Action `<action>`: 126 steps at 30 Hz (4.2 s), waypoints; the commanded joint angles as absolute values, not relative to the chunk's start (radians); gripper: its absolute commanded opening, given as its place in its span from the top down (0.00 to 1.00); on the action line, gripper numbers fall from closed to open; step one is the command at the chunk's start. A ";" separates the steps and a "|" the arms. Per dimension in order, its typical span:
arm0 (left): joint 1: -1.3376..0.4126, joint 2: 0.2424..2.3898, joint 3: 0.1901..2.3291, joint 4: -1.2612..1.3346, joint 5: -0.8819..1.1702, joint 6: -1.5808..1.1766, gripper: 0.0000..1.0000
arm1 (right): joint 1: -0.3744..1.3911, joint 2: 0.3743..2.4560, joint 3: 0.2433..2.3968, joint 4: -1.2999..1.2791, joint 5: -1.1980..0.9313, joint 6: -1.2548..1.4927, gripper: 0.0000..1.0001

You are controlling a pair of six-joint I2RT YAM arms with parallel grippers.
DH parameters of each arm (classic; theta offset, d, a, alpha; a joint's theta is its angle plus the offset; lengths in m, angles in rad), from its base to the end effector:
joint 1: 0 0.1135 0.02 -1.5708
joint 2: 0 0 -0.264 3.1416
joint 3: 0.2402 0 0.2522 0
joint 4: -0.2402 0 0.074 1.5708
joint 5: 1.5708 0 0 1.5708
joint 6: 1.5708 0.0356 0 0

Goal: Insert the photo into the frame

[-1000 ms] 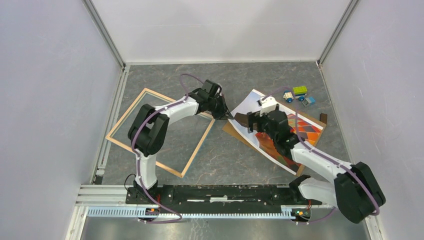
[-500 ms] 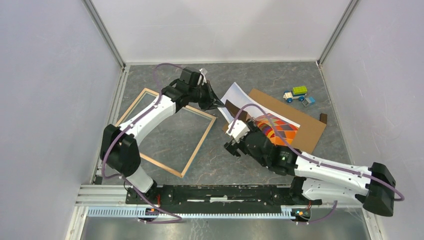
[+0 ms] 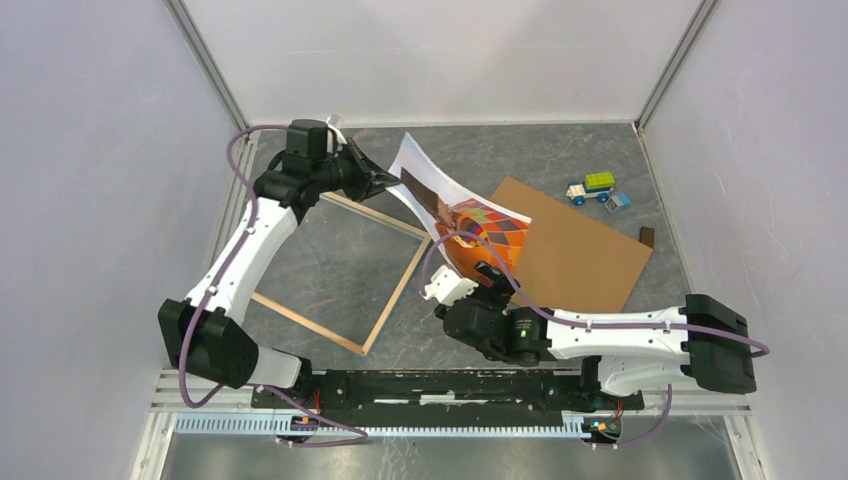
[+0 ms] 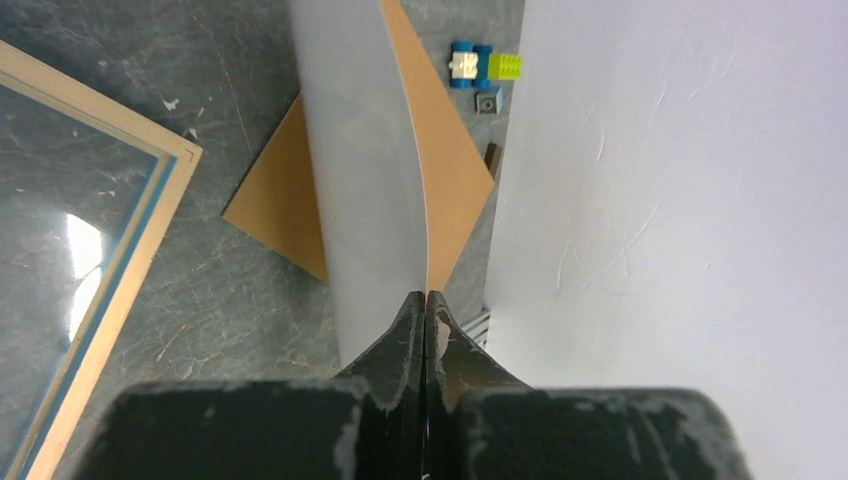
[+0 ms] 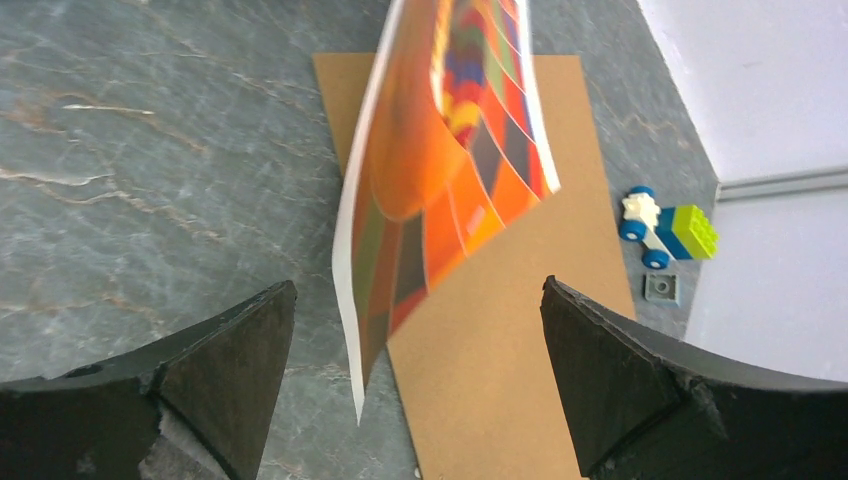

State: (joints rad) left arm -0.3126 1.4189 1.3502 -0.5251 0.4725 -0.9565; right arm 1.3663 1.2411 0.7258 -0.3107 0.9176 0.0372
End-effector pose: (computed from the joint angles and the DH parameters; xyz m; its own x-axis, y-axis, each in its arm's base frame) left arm 0.2959 -0.1126 0.3584 -0.8240 -0.4984 -0.2696 -0.0703 0.5621 -0.8241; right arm 0.0768 0.2313 0.2245 -0.1673 -0.6952 -0.6991 -0.4799 0.6768 -0.5583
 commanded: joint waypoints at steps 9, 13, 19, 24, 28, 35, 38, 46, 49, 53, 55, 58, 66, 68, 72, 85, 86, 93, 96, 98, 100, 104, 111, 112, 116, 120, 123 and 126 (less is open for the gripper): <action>-0.232 1.333 1.342 -0.552 0.555 -0.991 0.98 | 1.343 1.212 0.634 -0.020 1.024 -0.063 0.05; -0.230 1.322 1.343 -0.552 0.554 -0.989 0.98 | 1.273 1.168 0.571 0.085 0.885 -0.083 0.15; -0.223 1.350 1.357 -0.549 0.575 -1.006 0.98 | 1.252 1.145 0.535 0.136 0.794 -0.103 0.23; -0.219 1.340 1.342 -0.523 0.575 -1.046 0.98 | 1.239 1.171 0.515 0.209 0.786 -0.144 0.19; -0.216 1.343 1.334 -0.515 0.592 -1.078 0.98 | 1.226 1.227 0.541 0.253 0.803 -0.174 0.26; -0.196 1.327 1.283 -0.486 0.600 -1.181 0.98 | 1.226 1.287 0.560 0.292 0.831 -0.179 0.32; -0.191 1.328 1.283 -0.486 0.606 -1.187 0.98 | 1.226 1.274 0.546 0.313 0.843 -0.179 0.48; -0.179 1.292 1.238 -0.484 0.578 -1.140 0.55 | 1.225 1.207 0.593 0.195 0.841 -0.128 1.00; -0.174 1.269 1.254 -0.533 0.537 -1.074 0.06 | 1.222 1.170 0.647 0.111 0.835 -0.086 1.00; -0.172 1.228 1.378 -0.706 0.351 -0.872 0.00 | 1.213 1.134 0.739 -0.051 0.780 -0.035 1.00; -0.173 1.182 1.438 -0.792 0.207 -0.785 0.00 | 1.210 1.120 0.780 -0.105 0.747 -0.021 1.00; -0.173 1.067 1.476 -0.842 0.034 -0.753 0.00 | 1.197 1.109 0.849 -0.147 0.653 -0.014 1.00; -0.173 0.815 1.548 -0.694 0.006 -0.816 0.00 | 1.192 1.246 1.154 -0.260 0.396 0.032 1.00; -0.173 0.796 1.555 -0.683 0.062 -0.808 0.00 | 1.192 1.288 1.245 -0.287 0.303 0.046 1.00; -0.173 0.768 1.584 -0.710 0.107 -0.752 0.00 | 1.192 1.365 1.429 -0.337 0.123 0.122 1.00; -0.174 0.827 1.601 -0.818 0.256 -0.595 0.00 | 0.874 1.568 1.233 0.231 -0.715 0.709 1.00; -0.173 0.835 1.568 -0.813 0.291 -0.588 0.00 | 0.839 1.579 1.174 0.328 -0.772 0.766 1.00; -0.173 0.896 1.305 -0.779 0.480 -0.538 0.00 | 0.668 1.815 1.034 0.402 -1.057 0.680 1.00; -0.173 0.910 1.194 -0.723 0.520 -0.534 0.00 | 0.605 1.917 1.105 0.142 -1.051 0.436 0.99; -0.174 0.929 1.152 -0.690 0.533 -0.525 0.00 | 0.587 1.974 1.224 -0.175 -0.920 0.174 0.86; -0.175 0.951 1.114 -0.658 0.536 -0.516 0.00 | 0.586 2.019 1.323 -0.335 -0.765 0.052 0.77; -0.178 0.996 1.069 -0.607 0.559 -0.496 0.00 | 0.578 2.072 1.441 -0.419 -0.606 0.008 0.58; -0.185 1.002 1.008 -0.560 0.490 -0.445 0.00 | 0.559 2.011 1.503 -0.475 -0.286 0.046 0.17; -0.187 0.997 0.992 -0.546 0.480 -0.445 0.00 | 0.555 1.978 1.482 -0.474 -0.242 0.062 0.15; -0.191 0.972 0.924 -0.499 0.451 -0.439 0.00 | 0.544 1.751 1.210 -0.311 -0.171 0.254 0.13; -0.193 0.965 0.897 -0.497 0.395 -0.413 0.00 | 0.547 1.448 0.775 0.105 -0.260 0.600 0.13; -0.199 0.938 0.903 -0.507 0.403 -0.390 0.00 | 0.549 1.330 0.515 0.400 -0.268 0.810 0.13; -0.234 0.911 0.932 -0.551 0.351 -0.356 0.00 | 0.550 1.317 0.426 0.500 -0.264 0.906 0.13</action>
State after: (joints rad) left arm -0.1989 0.9714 0.8955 -0.5621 0.4107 -0.4561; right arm 0.5457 1.3102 0.5232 0.1787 -0.2657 0.6430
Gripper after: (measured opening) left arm 0.996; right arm 0.869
